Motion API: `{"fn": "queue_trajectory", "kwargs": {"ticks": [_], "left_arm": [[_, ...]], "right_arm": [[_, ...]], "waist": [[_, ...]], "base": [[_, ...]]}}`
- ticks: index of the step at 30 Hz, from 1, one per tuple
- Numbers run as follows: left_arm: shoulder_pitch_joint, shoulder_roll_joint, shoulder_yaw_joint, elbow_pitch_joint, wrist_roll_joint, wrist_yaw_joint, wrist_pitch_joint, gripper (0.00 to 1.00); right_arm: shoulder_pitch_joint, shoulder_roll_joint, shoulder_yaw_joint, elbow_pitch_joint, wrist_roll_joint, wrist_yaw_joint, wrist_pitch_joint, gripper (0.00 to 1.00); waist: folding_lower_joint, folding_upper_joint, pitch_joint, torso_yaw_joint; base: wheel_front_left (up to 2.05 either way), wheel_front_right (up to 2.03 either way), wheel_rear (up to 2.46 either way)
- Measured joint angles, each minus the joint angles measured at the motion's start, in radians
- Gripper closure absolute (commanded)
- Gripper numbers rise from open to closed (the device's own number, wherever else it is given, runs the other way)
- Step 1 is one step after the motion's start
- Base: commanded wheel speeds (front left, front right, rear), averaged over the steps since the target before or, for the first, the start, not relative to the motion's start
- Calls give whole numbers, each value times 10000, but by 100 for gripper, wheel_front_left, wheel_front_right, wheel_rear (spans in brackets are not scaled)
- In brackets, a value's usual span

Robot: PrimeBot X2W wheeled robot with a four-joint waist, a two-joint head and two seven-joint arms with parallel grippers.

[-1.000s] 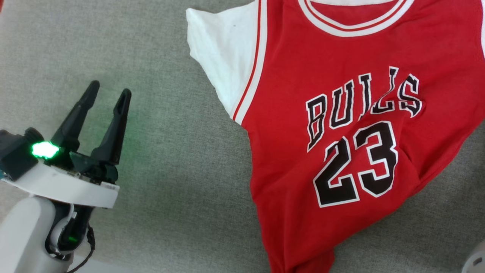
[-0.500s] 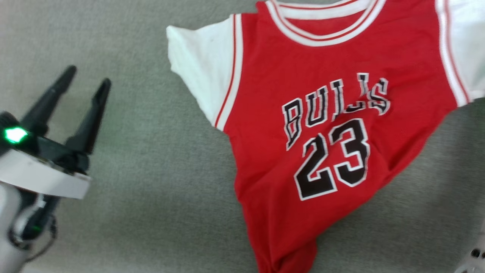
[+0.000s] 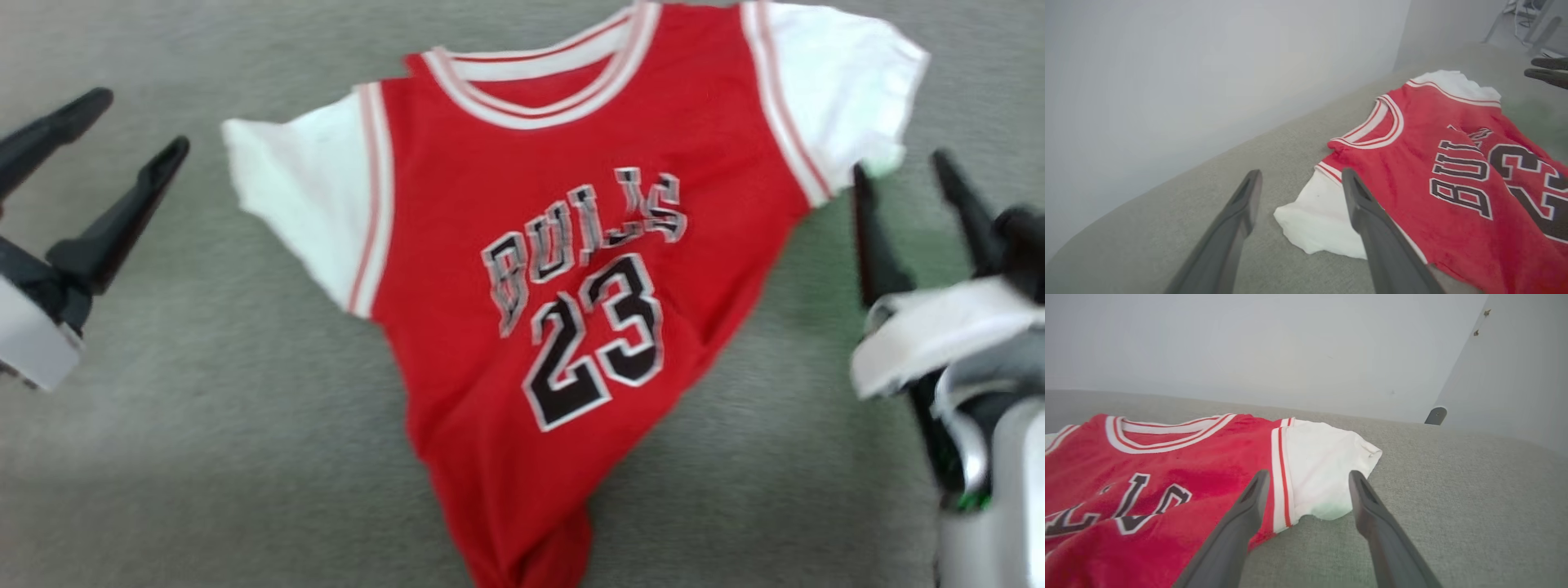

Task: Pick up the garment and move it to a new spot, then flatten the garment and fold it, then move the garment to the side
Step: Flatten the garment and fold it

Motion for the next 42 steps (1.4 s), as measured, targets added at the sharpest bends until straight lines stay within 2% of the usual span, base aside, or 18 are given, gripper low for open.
{"fn": "queue_trajectory", "kwargs": {"ticks": [4,6,12,18,23,28,30,33,36,37,38,39,40,41,42], "left_arm": [[-1441,439,-1469,-222,-654,-12,1695,0],[-2150,685,-2228,-213,-974,-13,2876,0],[-4142,934,-3547,276,-1883,-12,5101,0],[-5286,1281,-4640,1363,-1770,-12,6000,0],[-5808,1421,-5298,1776,-2541,-12,6270,0],[-6126,1499,-5434,1509,-3837,38,6690,0],[-6203,1480,-5474,1348,-4224,63,6989,13],[-6308,1430,-5568,1028,-4353,63,7409,23],[-6445,1317,-5616,859,-4320,63,7490,22],[-6490,1283,-5632,849,-4303,63,7450,26],[-6529,1256,-5641,823,-4266,61,7375,38],[-6548,1212,-5660,790,-4148,59,7260,55],[-6564,1166,-5666,773,-4094,59,7179,95],[-6581,1118,-5666,779,-4096,59,7133,100],[-6613,1058,-5672,779,-4084,58,7078,100]], "right_arm": [[1057,6,784,-1062,491,-2,-52,0],[1406,4,1091,-1463,577,-2,-42,0],[1860,4,1701,-2558,594,-2,10,0],[2096,6,2059,-3055,593,-2,-42,0],[2303,8,2034,-3154,591,-2,-63,0],[2303,6,1808,-3208,598,0,21,0],[2202,8,1810,-3218,598,-2,199,0],[1702,8,1854,-3216,487,-2,560,0],[1012,10,2021,-3154,301,-2,1068,0],[719,8,2107,-3091,249,-2,1271,0],[388,8,2205,-2986,224,-2,1507,0],[44,12,2290,-2861,213,0,1745,0],[-355,13,2347,-2692,207,0,2036,0],[-775,10,2418,-2491,151,-2,2357,0],[-1220,13,2472,-2276,38,0,2692,0]], "waist": [[0,0,99,-621],[1,0,200,-913],[0,0,688,-1669],[0,0,1277,-2297],[0,0,1677,-2668],[0,0,1868,-2705],[0,0,1875,-2609],[-1,0,1902,-2451],[0,0,1993,-2315],[0,0,2035,-2279],[0,0,2079,-2241],[0,0,2121,-2206],[0,0,2161,-2170],[0,0,2195,-2130],[0,0,2225,-2085]], "base": [[0,0,0],[0,0,0],[0,0,0],[0,0,0],[0,0,0],[0,0,0],[0,0,0],[0,0,0],[0,0,0],[0,0,0],[0,0,0],[0,0,0],[0,0,0],[0,0,0],[0,0,0]]}}
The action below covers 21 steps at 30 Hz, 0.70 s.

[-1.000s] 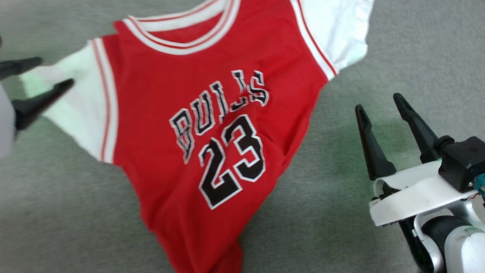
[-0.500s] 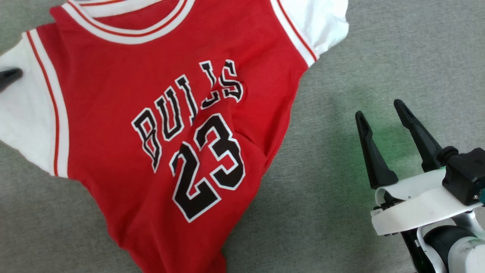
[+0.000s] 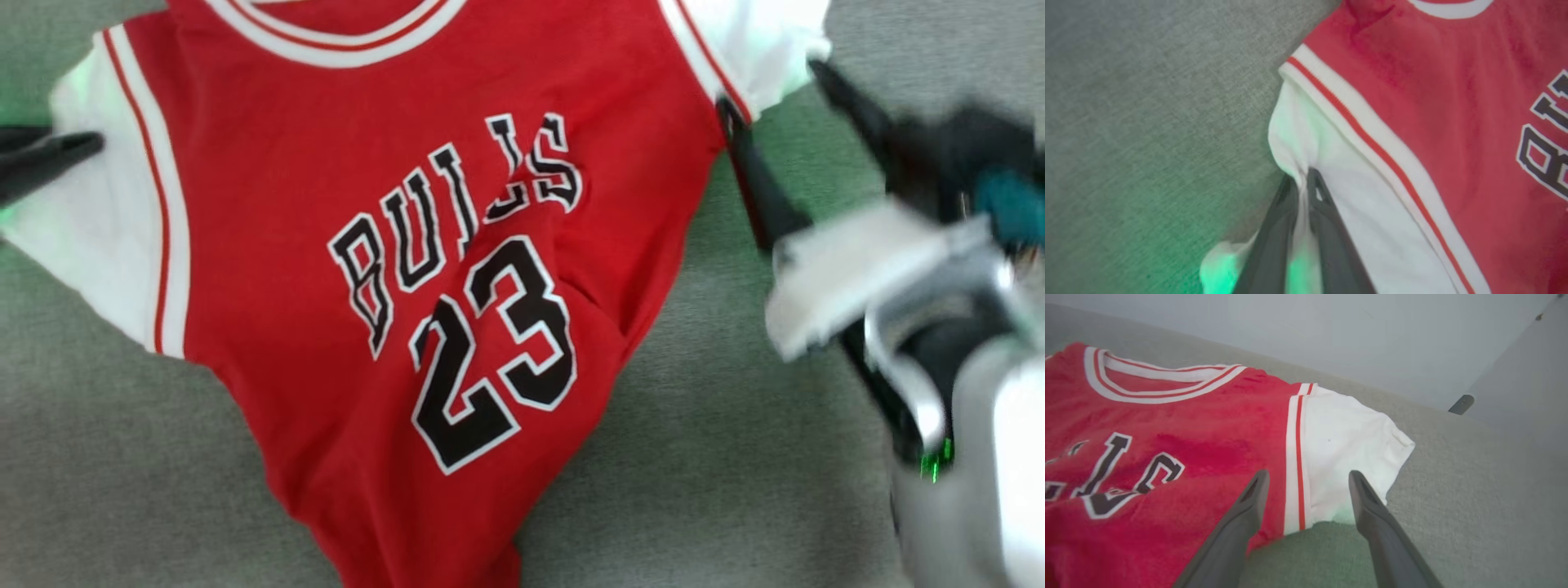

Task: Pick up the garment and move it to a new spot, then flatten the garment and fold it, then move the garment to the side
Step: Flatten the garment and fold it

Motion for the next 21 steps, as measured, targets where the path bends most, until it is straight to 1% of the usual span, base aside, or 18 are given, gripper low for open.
{"fn": "queue_trajectory", "kwargs": {"ticks": [3,7,11,13,15,19,21], "left_arm": [[-67,-263,-46,-29,19,-15,-161,100],[-219,-566,-96,-105,46,-15,-351,100],[-347,-872,-107,-196,125,-15,-550,100],[-425,-1024,-113,-238,134,-15,-644,100],[-506,-1162,-121,-284,209,-15,-755,100],[-583,-1319,-107,-451,224,-25,-1009,100],[-593,-1340,-48,-510,240,-29,-1049,100]], "right_arm": [[-1422,-98,88,780,-90,0,1210,0],[-3115,-583,54,1856,384,0,3106,0],[-4627,-874,-322,2863,807,0,4621,0],[-5309,-1035,-539,3290,869,-2,5003,0],[-6008,-1415,-500,3724,792,-2,5277,0],[-6669,-2075,-13,4648,723,0,5509,0],[-6831,-2186,140,4997,828,-2,5678,0]], "waist": [[1,0,86,178],[1,0,218,507],[1,0,382,891],[0,0,474,1095],[1,0,577,1300],[0,0,798,1653],[0,0,922,1771]], "base": [[0,0,0],[0,0,0],[0,0,0],[0,0,0],[0,0,0],[0,0,0],[0,0,0]]}}
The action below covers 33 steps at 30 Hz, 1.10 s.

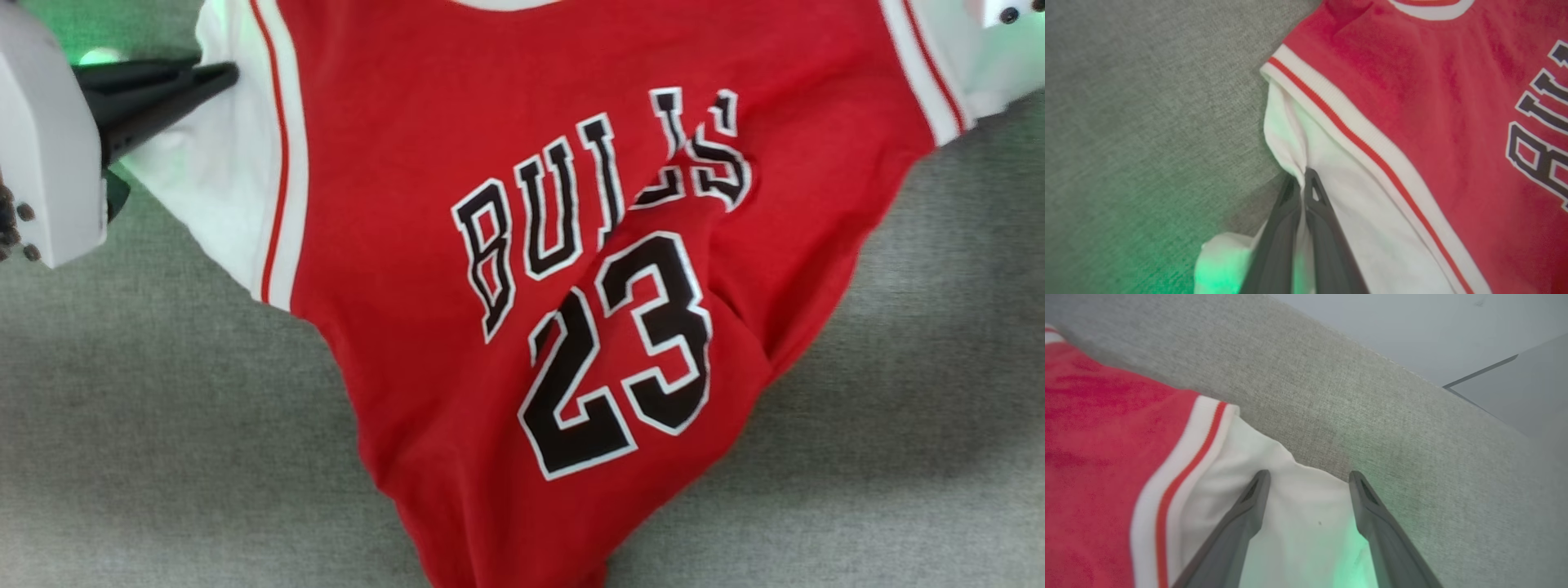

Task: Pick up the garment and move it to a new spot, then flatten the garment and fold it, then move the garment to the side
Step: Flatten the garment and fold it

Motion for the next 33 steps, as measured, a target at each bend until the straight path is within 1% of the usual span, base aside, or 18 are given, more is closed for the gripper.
{"fn": "queue_trajectory", "kwargs": {"ticks": [4,8,9,10,11,13,15,18,22,26,29,33], "left_arm": [[-27,-4,81,-105,40,-17,-82,100],[-81,36,98,-136,38,-42,-109,100],[-101,46,92,-144,38,-44,-109,100],[-116,54,86,-150,35,-44,-109,100],[-122,54,84,-155,29,-44,-111,100],[-128,54,73,-153,-19,-44,-111,100],[-155,52,59,-153,-46,-44,-113,100],[-167,36,-2,-107,-180,-46,-385,100],[-143,-56,-205,102,-608,-54,-1122,100],[54,-278,-316,351,-986,-42,-2119,100],[227,-499,-251,677,-1321,-42,-2823,100],[107,-466,136,1120,-1321,-42,-3835,100]], "right_arm": [[-297,-67,284,280,529,-12,35,0],[-364,-226,493,299,1145,-42,107,0],[-383,-278,554,278,1264,-42,186,7],[-398,-313,575,270,1350,-42,230,49],[-398,-330,583,265,1413,-42,314,55],[-397,-366,606,228,1522,-42,491,100],[-362,-339,535,153,1565,-36,495,100],[-273,-217,453,105,1473,-4,178,100],[-29,-56,165,140,1281,0,-520,100],[274,-56,-128,196,1011,0,-1586,100],[289,40,-871,173,832,0,-2341,100],[215,489,-2102,25,295,2,-3327,100]], "waist": [[0,0,212,140],[0,0,321,145],[0,0,332,126],[0,0,340,110],[0,0,344,97],[0,0,340,82],[0,0,350,79],[0,0,342,85],[0,0,177,95],[0,0,-158,112],[0,0,-487,128],[0,0,-893,154]], "base": [[0,0,0],[0,0,0],[0,0,0],[0,0,0],[0,0,0],[0,0,0],[0,0,0],[0,0,0],[0,0,0],[0,0,0],[0,0,0],[0,0,0]]}}
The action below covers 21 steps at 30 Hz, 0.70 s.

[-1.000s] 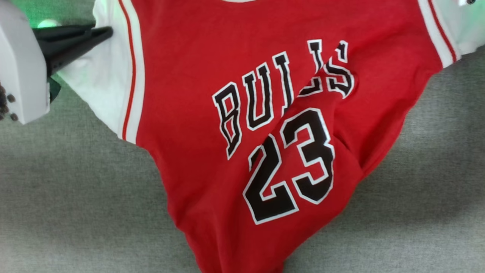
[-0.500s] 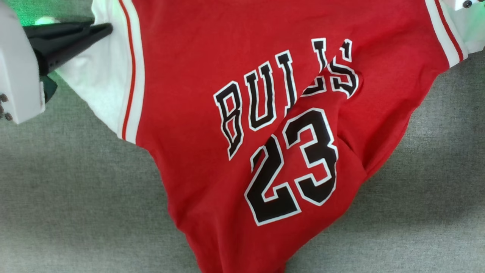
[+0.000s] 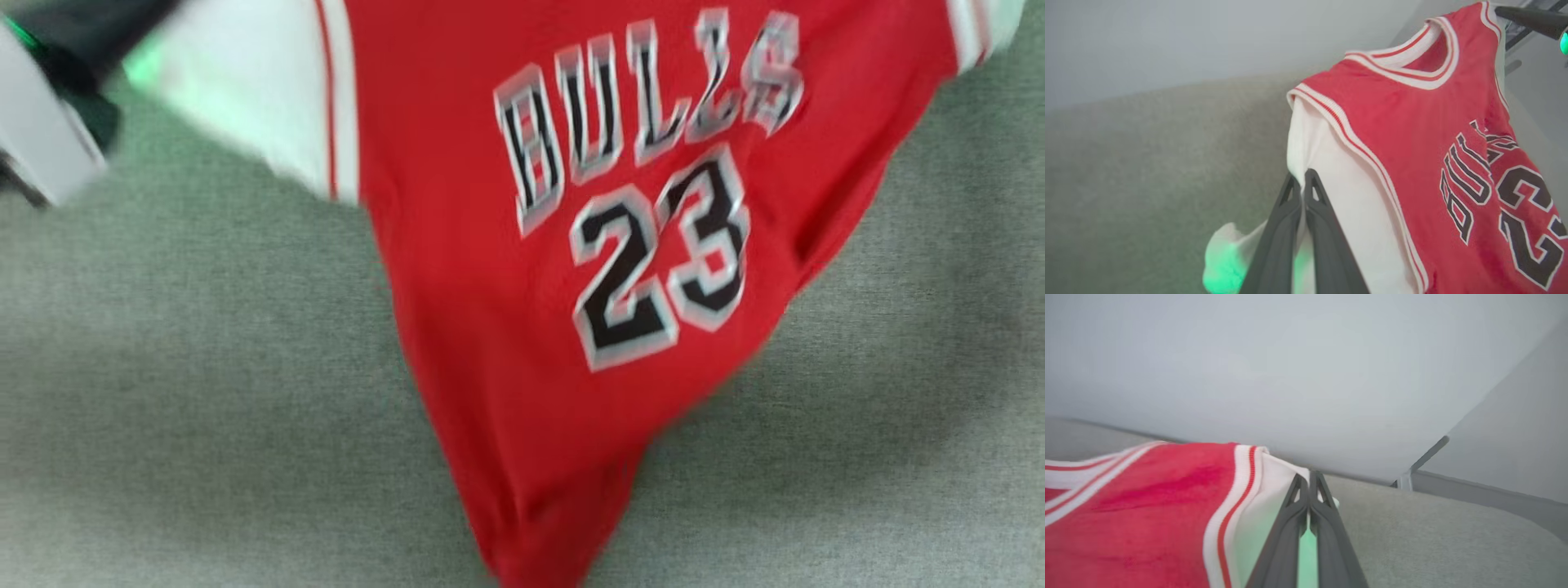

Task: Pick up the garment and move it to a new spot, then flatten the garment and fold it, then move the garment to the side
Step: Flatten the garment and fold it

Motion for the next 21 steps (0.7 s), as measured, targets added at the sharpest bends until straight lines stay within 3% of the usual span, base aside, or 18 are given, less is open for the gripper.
{"fn": "queue_trajectory", "kwargs": {"ticks": [4,10,16,21], "left_arm": [[-303,-228,562,800,-134,0,-1223,100],[-1503,-1141,1565,2569,-165,-6,-2541,100],[-3608,-2077,2564,4265,-94,-35,-3193,100],[-4826,-2596,2805,4800,359,-44,-3505,100]], "right_arm": [[-487,788,-1526,-146,-1032,0,-1183,100],[-1691,1701,-3233,-86,-2320,8,-2732,100],[-3639,1833,-4217,510,-2410,46,-4130,100],[-4882,1833,-4583,1388,-2847,48,-5187,100]], "waist": [[0,0,-158,59],[0,0,-12,119],[0,0,-75,7],[0,0,-200,-49]], "base": [[0,0,0],[0,0,0],[0,0,0],[0,0,0]]}}
